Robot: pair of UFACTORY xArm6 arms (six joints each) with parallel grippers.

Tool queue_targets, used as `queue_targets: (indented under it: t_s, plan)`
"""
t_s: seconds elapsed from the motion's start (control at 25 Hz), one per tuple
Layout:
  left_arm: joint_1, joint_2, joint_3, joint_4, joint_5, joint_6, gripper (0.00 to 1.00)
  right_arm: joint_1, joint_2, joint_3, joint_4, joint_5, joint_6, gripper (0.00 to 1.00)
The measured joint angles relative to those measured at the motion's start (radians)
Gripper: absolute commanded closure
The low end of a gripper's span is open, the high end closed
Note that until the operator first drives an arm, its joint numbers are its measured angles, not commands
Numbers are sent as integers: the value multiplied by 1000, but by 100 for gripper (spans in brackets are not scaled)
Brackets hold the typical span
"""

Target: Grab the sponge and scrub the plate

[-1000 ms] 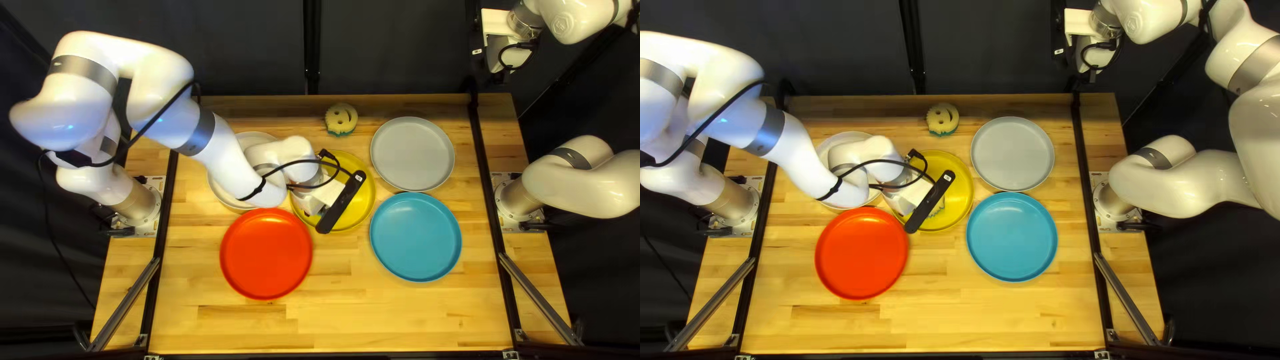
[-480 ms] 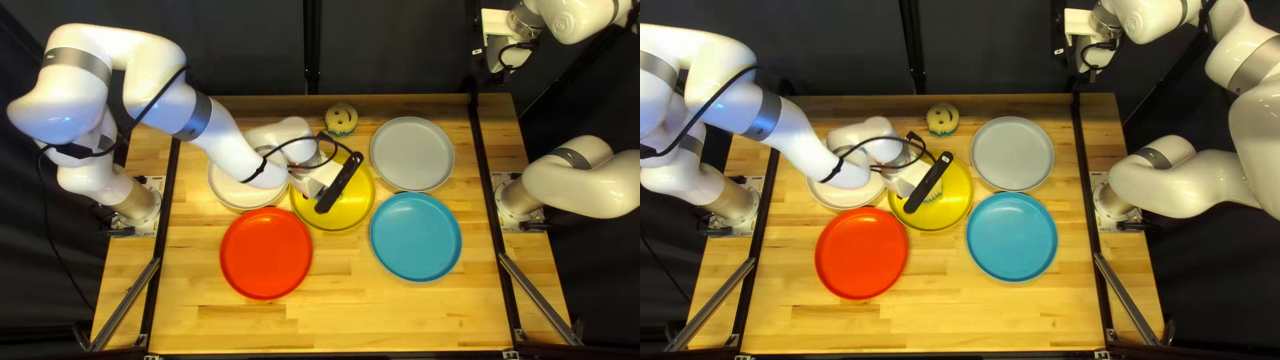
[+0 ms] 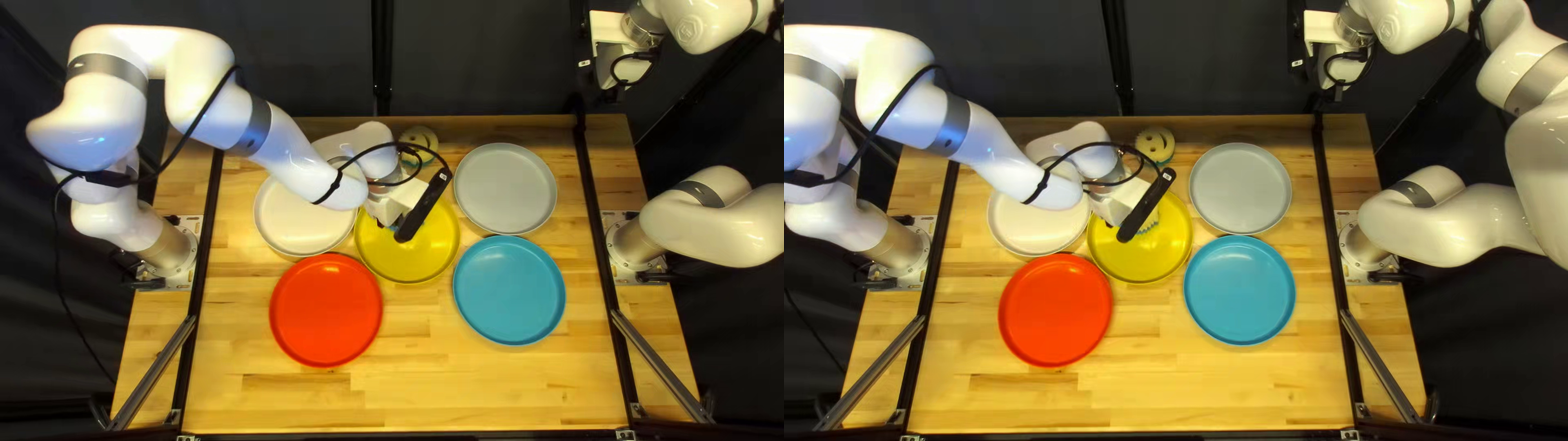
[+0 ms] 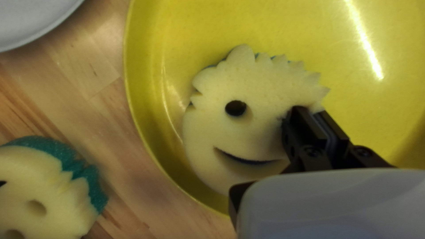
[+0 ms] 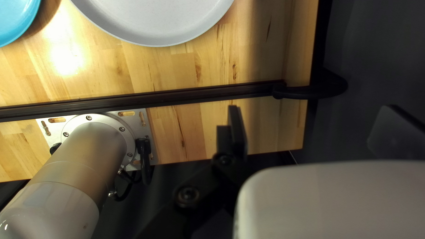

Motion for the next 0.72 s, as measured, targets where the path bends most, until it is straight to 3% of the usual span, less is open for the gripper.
queue_targets:
  t_s: [0.2, 0.4, 0.72]
  plan:
    - [-80, -20, 31, 43, -37, -80, 100, 0, 0, 0, 0, 0, 0, 0]
    - [-109, -6, 56, 28, -87, -75, 100, 0, 0, 0, 0, 0, 0, 0]
    - [-25, 6, 5, 12, -30, 3, 100, 0, 0, 0, 0, 0, 0, 0]
